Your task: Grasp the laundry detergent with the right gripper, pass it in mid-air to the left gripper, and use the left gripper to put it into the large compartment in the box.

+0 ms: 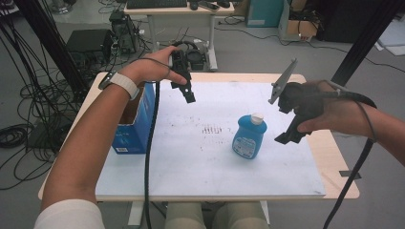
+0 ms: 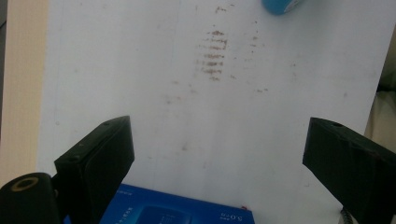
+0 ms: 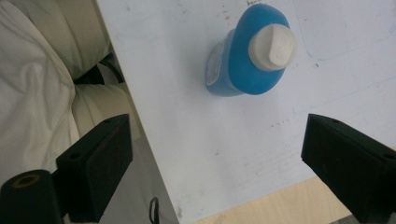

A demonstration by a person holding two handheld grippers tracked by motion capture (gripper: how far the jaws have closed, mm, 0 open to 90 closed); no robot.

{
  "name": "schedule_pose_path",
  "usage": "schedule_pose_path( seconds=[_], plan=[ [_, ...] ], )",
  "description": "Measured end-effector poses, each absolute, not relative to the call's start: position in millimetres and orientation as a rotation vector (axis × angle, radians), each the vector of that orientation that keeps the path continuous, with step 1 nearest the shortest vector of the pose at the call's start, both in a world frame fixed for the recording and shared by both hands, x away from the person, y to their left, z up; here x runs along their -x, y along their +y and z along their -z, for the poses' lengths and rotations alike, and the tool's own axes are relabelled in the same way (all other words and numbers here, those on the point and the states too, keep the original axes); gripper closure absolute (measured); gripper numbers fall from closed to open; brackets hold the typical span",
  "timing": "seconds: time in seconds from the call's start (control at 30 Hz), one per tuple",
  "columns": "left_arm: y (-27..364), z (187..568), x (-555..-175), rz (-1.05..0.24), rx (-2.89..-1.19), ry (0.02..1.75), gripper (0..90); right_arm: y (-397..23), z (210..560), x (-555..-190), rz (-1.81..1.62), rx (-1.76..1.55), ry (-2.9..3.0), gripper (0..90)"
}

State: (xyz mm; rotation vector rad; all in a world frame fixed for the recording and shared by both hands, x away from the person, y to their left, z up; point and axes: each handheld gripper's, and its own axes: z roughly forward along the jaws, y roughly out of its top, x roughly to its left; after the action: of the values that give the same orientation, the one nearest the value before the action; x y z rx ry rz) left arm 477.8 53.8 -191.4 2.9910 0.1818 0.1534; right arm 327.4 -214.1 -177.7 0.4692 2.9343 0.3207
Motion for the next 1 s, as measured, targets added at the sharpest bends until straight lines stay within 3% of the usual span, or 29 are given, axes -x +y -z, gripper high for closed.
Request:
schedule_pose_path(
  seconds=[1.0],
  plan=[
    [54.2, 189.8, -475.0, -0.172, -2.994, 0.193, 9.3, -234.4, 206.6, -338.2, -0.367, -0.792, 2.849, 6.2]
  ],
)
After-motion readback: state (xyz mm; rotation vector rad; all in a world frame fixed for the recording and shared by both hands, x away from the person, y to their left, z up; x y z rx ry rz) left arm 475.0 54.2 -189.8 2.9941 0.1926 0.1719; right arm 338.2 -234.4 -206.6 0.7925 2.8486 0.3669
